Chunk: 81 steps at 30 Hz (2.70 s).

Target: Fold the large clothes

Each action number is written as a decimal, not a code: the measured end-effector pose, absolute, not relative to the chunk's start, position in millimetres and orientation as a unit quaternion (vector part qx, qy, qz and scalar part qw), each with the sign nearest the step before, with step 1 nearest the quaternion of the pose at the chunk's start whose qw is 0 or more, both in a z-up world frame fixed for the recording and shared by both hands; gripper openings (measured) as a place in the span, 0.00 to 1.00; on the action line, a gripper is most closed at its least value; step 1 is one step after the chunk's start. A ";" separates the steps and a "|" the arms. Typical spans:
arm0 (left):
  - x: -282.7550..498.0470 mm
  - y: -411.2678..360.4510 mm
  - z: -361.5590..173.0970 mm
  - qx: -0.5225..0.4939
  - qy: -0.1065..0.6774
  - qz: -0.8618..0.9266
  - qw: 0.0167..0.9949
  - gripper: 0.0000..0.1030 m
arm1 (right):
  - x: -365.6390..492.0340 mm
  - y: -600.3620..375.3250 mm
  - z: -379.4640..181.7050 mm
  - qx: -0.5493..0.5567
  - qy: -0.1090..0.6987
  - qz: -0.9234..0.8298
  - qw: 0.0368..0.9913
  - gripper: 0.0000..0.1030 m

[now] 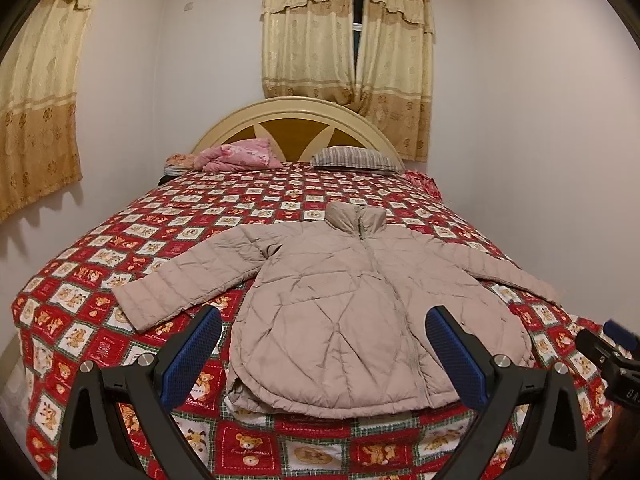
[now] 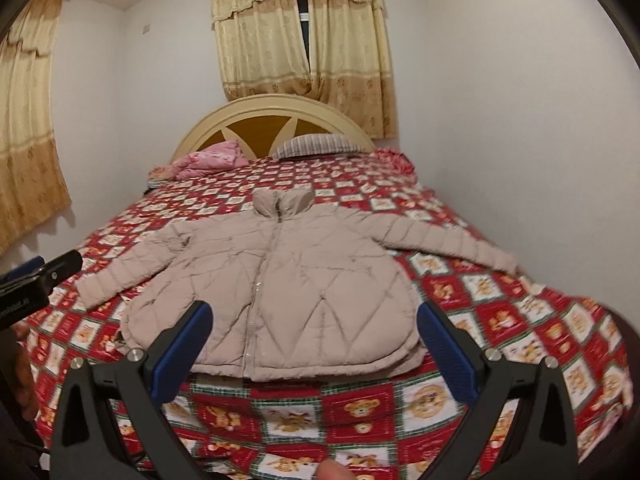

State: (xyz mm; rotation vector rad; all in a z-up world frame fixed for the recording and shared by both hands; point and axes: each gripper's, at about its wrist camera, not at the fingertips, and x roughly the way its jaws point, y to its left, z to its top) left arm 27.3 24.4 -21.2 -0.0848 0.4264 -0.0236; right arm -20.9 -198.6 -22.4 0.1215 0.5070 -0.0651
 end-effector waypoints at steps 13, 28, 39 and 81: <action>139.8 21.1 -58.5 -0.029 0.246 -0.031 0.968 0.99 | 51.0 -308.5 -83.8 0.165 0.311 -0.098 0.931 1.00; 270.3 23.8 -117.3 -0.005 0.283 0.002 0.959 0.99 | 134.2 -492.5 -121.7 0.289 0.353 -0.217 0.863 0.88; 315.8 29.2 -161.5 -0.020 0.361 0.026 0.932 0.99 | 172.2 -596.3 -157.6 0.344 0.367 -0.289 0.814 0.84; 312.9 56.3 -180.2 -0.118 0.360 -0.009 0.925 0.99 | 269.5 -351.5 54.2 -0.050 0.211 -0.115 0.970 0.16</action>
